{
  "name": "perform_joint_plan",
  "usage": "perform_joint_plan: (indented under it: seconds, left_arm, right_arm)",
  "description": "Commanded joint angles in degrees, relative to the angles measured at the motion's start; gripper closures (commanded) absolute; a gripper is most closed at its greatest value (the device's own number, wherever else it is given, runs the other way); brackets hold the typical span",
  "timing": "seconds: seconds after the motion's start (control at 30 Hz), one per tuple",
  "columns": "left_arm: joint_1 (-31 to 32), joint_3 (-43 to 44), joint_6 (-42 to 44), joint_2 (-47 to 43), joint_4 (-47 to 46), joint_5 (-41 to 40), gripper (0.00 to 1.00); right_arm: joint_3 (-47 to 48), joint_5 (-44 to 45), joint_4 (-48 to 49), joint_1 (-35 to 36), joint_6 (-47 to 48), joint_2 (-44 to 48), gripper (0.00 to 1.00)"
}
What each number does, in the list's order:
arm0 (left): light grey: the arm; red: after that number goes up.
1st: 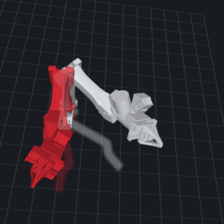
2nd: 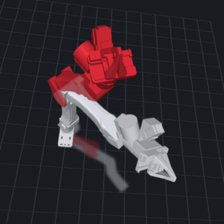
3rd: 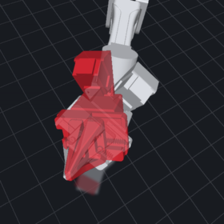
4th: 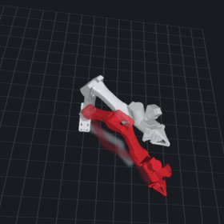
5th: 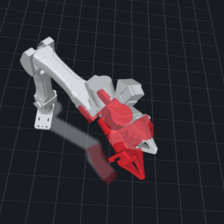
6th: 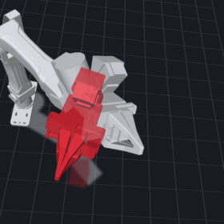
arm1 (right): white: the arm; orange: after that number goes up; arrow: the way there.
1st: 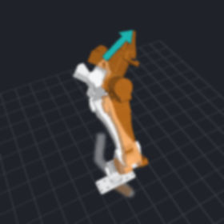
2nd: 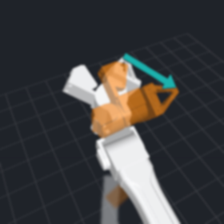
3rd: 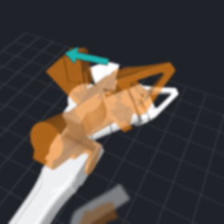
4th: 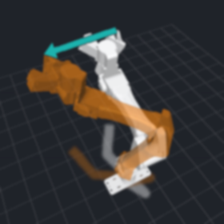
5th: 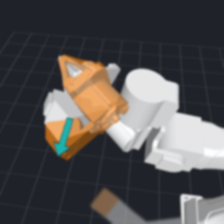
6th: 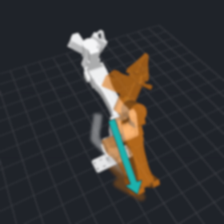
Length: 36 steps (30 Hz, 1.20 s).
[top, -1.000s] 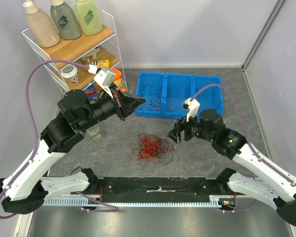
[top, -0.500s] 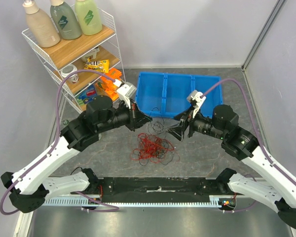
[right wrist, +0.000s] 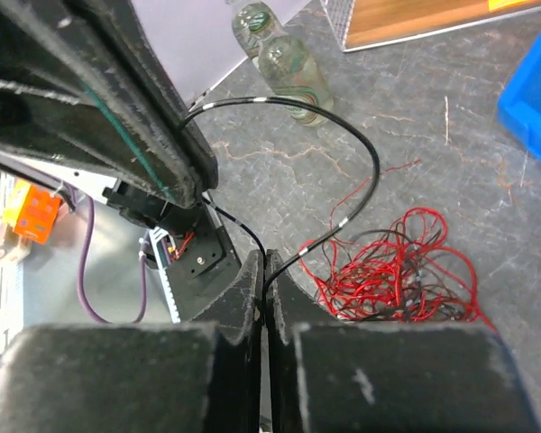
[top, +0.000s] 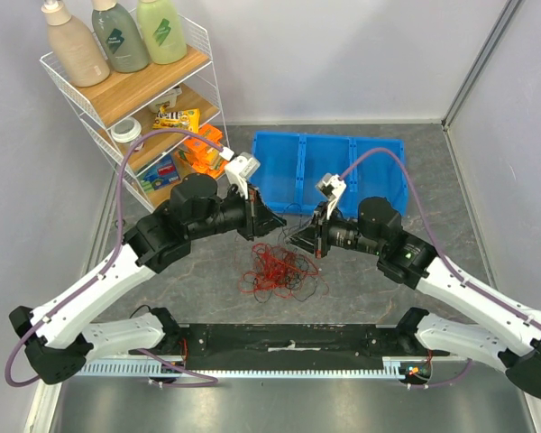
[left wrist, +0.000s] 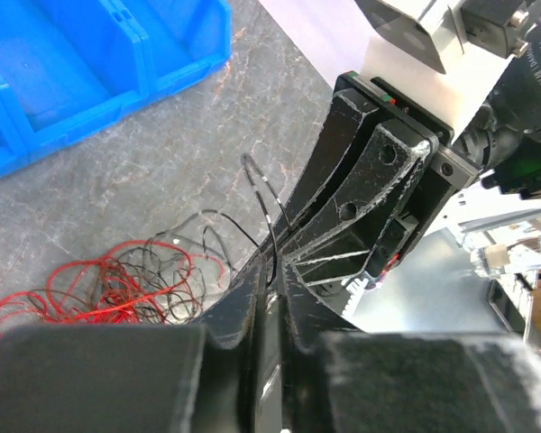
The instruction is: Untangle the cables
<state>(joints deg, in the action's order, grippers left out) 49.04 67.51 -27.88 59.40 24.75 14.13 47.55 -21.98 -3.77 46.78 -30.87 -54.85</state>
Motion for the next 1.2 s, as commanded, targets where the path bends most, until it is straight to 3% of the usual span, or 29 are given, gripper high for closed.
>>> perform_joint_plan:
  seconds: [0.0,0.03,0.07,0.13,0.2,0.27,0.43,0.63,0.67,0.73,0.87,0.97,1.17]
  left_arm:
    - [0.01,0.69,-0.95,0.37,-0.42,-2.24,0.67]
    - [0.01,0.87,-0.78,-0.07,1.25,-5.05,0.47]
    - [0.01,0.7,-0.6,-0.77,3.09,-9.08,0.35]
    - [0.01,-0.53,-0.77,-2.87,4.6,-15.95,0.19]
    - [-0.08,-2.19,-1.04,-5.59,4.69,-19.92,0.16]
    - [-0.08,-4.13,-1.13,-8.14,4.34,-22.12,0.15]
    - [-0.17,-10.19,-3.32,-9.83,2.15,-20.38,0.19]
    - [-0.17,-17.74,-6.92,-5.52,-1.63,-11.42,0.2]
    - [-0.17,-19.33,-7.71,-5.26,-3.2,-9.84,0.19]
    - [-0.26,-23.19,-9.03,-4.64,-6.37,-7.2,0.16]
    - [-0.17,-25.05,-9.39,-1.84,-8.05,-5.52,0.12]
    - [-0.17,-24.88,-8.34,0.62,-8.75,-6.22,0.12]
    - [-0.17,-23.47,-7.1,8.09,-10.51,-7.45,0.22]
  right_arm:
    - [1.4,10.68,-2.62,0.33,-0.25,1.06,1.0]
    - [1.93,14.73,-4.65,0.32,0.02,1.58,1.0]
    - [2.72,20.43,-8.23,0.24,0.46,1.76,1.0]
    - [5.96,31.77,-15.79,-0.64,1.51,0.98,1.0]
    - [9.82,39.26,-21.96,-3.87,3.27,-1.12,1.0]
    - [13.87,41.14,-25.4,-10.88,5.37,-3.85,1.0]
    - [20.81,32.38,-22.87,-29.8,10.3,-12.89,1.0]
    - [23.65,28.05,-17.16,-37.2,11.01,-28.71,0.99]
    - [23.21,27.26,-16.36,-37.55,11.1,-31.0,0.93]
    - [24.42,26.9,-19.32,-37.64,12.06,-35.13,0.59]
    - [21.81,37.85,-22.95,-31.87,13.99,-30.52,0.34]
    - [18.12,38.86,-24.26,-22.38,13.21,-23.57,0.29]
    - [0.05,19.37,-13.92,-5.24,5.75,-13.81,0.31]
